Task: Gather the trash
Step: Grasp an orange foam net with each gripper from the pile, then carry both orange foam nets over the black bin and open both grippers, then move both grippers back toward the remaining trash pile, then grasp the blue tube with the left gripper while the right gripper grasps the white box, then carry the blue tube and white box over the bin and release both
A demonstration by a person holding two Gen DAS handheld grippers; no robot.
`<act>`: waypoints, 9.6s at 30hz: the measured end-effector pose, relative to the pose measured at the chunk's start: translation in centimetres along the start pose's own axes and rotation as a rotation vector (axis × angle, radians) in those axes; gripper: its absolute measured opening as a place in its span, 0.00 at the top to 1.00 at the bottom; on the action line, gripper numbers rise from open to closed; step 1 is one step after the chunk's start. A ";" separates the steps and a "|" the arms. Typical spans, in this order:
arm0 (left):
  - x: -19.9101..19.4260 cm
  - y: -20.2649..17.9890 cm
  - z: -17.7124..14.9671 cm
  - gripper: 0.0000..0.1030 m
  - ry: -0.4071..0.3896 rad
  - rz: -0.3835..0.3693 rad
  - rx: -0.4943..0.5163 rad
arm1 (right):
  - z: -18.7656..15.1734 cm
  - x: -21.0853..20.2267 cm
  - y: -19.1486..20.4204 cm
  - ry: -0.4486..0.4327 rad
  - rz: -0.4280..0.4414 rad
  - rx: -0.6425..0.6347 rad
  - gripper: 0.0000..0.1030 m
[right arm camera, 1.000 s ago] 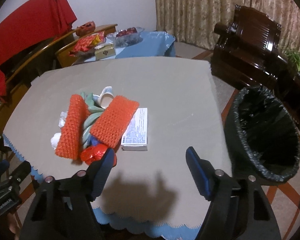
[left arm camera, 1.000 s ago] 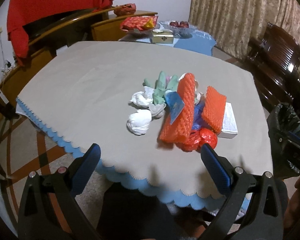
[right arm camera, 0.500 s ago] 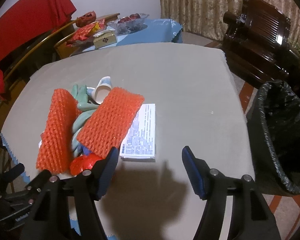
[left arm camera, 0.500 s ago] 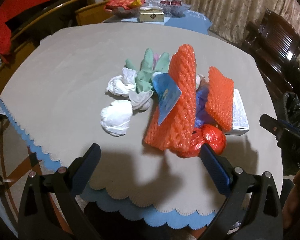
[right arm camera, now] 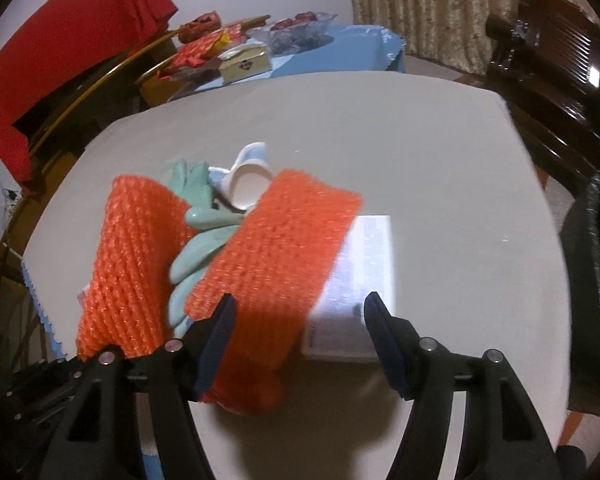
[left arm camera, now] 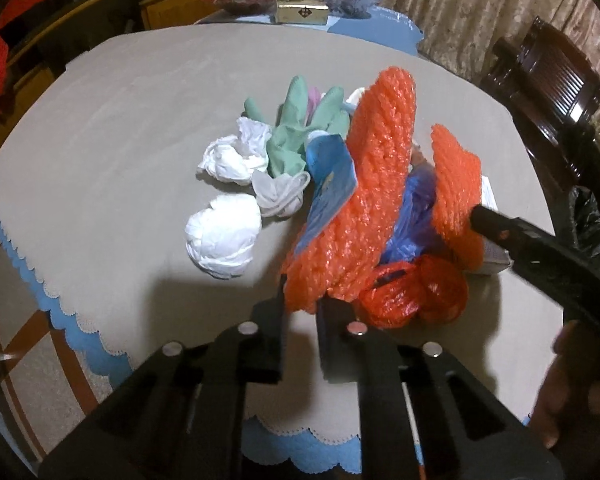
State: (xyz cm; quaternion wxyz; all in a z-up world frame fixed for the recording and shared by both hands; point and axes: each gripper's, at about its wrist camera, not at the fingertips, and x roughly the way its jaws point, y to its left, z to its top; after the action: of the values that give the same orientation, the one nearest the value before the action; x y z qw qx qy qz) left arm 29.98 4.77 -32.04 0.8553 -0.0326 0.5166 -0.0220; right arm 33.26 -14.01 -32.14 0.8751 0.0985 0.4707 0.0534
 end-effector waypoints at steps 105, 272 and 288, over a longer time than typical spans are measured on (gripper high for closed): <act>-5.4 -6.0 -0.4 0.28 -0.119 0.166 0.057 | -4.1 -13.5 -10.7 -0.071 -0.054 -0.024 0.52; -3.1 -41.7 0.5 0.60 -0.078 -0.257 0.472 | -8.2 -18.2 -38.2 -0.043 -0.312 0.347 0.34; -7.3 -23.7 0.7 0.44 -0.136 -0.085 0.306 | -6.2 -17.5 -21.4 -0.099 -0.177 0.152 0.34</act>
State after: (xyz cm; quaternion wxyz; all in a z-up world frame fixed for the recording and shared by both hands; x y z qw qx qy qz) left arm 27.08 -18.30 -23.46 0.8815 0.0748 0.4465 -0.1344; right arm 18.45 -37.34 -25.96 0.8887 0.1251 0.4364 -0.0648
